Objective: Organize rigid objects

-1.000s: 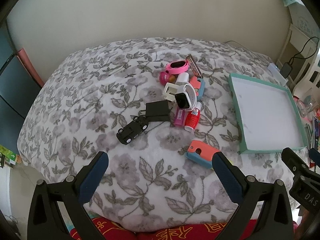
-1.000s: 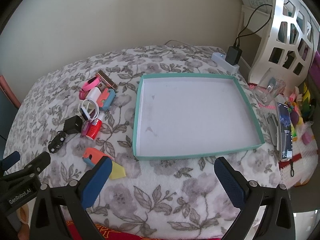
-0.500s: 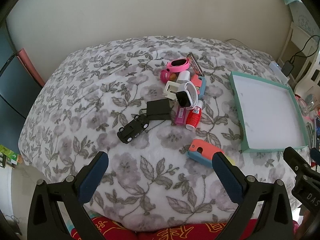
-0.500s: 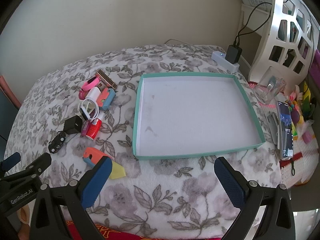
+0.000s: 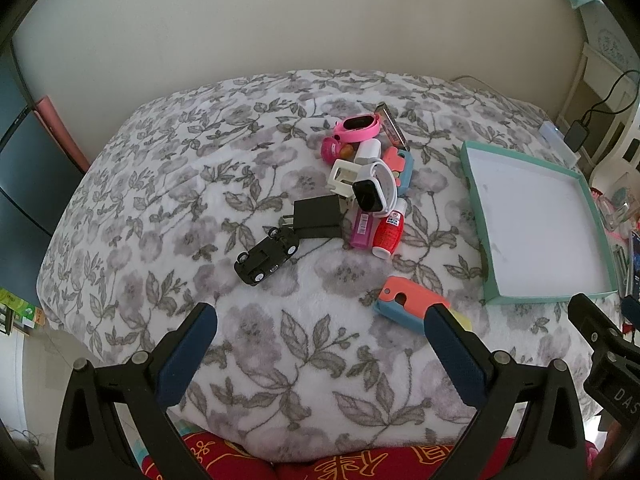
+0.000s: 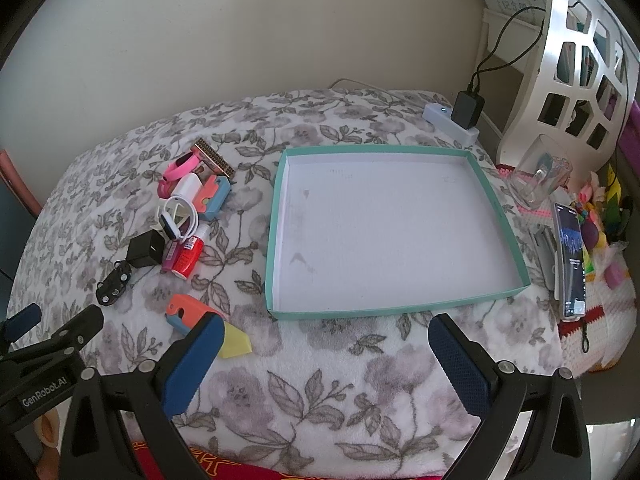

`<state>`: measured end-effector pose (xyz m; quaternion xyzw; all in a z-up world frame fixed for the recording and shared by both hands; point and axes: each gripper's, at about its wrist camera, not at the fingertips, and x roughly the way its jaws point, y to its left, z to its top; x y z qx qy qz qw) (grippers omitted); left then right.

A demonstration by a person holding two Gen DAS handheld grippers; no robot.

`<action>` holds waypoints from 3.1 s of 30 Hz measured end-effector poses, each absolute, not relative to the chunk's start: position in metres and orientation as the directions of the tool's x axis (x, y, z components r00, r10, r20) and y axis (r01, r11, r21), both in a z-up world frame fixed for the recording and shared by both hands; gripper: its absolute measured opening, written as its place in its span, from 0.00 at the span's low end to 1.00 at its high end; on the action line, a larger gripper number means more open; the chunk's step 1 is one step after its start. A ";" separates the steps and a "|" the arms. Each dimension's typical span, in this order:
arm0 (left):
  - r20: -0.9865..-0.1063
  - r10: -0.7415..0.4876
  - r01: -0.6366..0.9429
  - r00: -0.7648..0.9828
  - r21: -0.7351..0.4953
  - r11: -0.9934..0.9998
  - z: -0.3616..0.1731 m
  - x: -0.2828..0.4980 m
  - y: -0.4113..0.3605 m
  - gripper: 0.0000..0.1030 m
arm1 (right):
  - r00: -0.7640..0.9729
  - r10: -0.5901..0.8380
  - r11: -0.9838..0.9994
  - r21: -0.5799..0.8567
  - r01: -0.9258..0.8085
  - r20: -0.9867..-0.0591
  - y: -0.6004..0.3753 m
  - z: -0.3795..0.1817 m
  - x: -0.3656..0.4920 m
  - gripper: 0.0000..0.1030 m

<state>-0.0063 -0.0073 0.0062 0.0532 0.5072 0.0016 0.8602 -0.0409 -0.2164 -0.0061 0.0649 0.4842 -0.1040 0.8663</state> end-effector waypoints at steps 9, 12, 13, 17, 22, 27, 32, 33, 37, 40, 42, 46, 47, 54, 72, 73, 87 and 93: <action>-0.873 0.056 0.050 0.484 0.091 0.995 0.005 -0.007 -0.007 1.00 | 0.510 -0.120 0.969 0.012 0.247 -0.852 -0.216 -0.006 -0.041 1.00; -0.874 0.054 0.050 0.482 0.090 0.995 0.004 -0.007 -0.007 1.00 | 0.510 -0.120 0.969 0.012 0.248 -0.852 -0.216 -0.006 -0.041 1.00; -0.875 0.054 0.050 0.481 0.088 0.995 0.003 -0.007 -0.006 1.00 | 0.510 -0.119 0.969 0.012 0.247 -0.852 -0.216 -0.007 -0.041 1.00; -0.879 0.048 0.043 0.474 0.078 0.996 0.002 -0.007 -0.005 1.00 | 0.497 -0.117 0.970 0.008 0.241 -0.860 -0.216 -0.009 -0.039 1.00; -0.888 0.030 0.035 0.460 0.052 0.998 0.002 -0.004 -0.001 1.00 | 0.482 -0.122 0.974 -0.012 0.225 -0.868 -0.211 -0.011 -0.037 1.00; -0.915 -0.031 0.024 0.403 -0.023 0.999 -0.001 0.006 0.011 1.00 | 0.467 -0.081 0.981 0.013 0.195 -0.881 -0.207 -0.011 -0.031 1.00; -0.914 -0.001 -0.067 0.405 -0.031 0.997 0.030 0.035 0.049 1.00 | 0.495 -0.043 0.986 0.042 0.160 -0.868 -0.194 0.014 -0.011 1.00; -0.910 0.014 -0.077 0.414 -0.020 0.997 0.037 0.039 0.054 1.00 | 0.505 -0.039 0.988 0.043 0.149 -0.862 -0.190 0.019 -0.008 1.00; -0.906 0.049 -0.108 0.420 0.004 0.994 0.052 0.056 0.075 1.00 | 0.518 -0.006 0.994 0.052 0.097 -0.855 -0.169 0.031 0.008 1.00; -0.917 0.061 -0.122 0.395 0.014 0.992 0.042 0.066 0.085 1.00 | 0.489 0.024 0.996 0.063 0.065 -0.872 -0.153 0.022 0.018 1.00; -0.926 0.070 -0.121 0.371 0.027 0.992 0.029 0.072 0.087 1.00 | 0.453 0.038 0.997 0.063 0.040 -0.890 -0.142 0.008 0.024 0.98; -0.950 0.053 -0.105 0.306 0.022 0.994 -0.007 0.078 0.088 1.00 | 0.346 0.085 0.996 0.090 -0.001 -0.935 -0.126 -0.030 0.036 0.92; -0.957 0.054 -0.100 0.285 0.026 0.995 -0.017 0.079 0.087 1.00 | 0.325 0.088 0.996 0.090 -0.010 -0.942 -0.122 -0.038 0.039 0.92; -0.974 0.045 -0.078 0.224 0.028 0.997 -0.060 0.095 0.086 1.00 | 0.221 0.115 0.993 0.105 -0.055 -0.968 -0.107 -0.080 0.049 0.84; -0.985 0.021 0.040 0.170 0.028 0.999 -0.121 0.130 0.064 0.69 | 0.129 0.014 0.991 -0.003 -0.134 -0.991 -0.088 -0.140 0.063 0.60; -0.985 0.015 0.039 0.172 0.022 0.999 -0.121 0.132 0.064 0.66 | 0.134 0.012 0.992 -0.005 -0.128 -0.991 -0.089 -0.140 0.063 0.57; -0.987 0.018 -0.007 0.158 0.017 1.000 -0.122 0.119 0.055 0.36 | 0.109 0.032 0.995 0.021 -0.098 -0.994 -0.113 -0.136 0.057 0.49; -0.987 0.026 -0.031 0.159 0.022 0.999 -0.121 0.111 0.058 0.35 | 0.130 0.030 0.995 0.018 -0.094 -0.991 -0.107 -0.129 0.044 0.46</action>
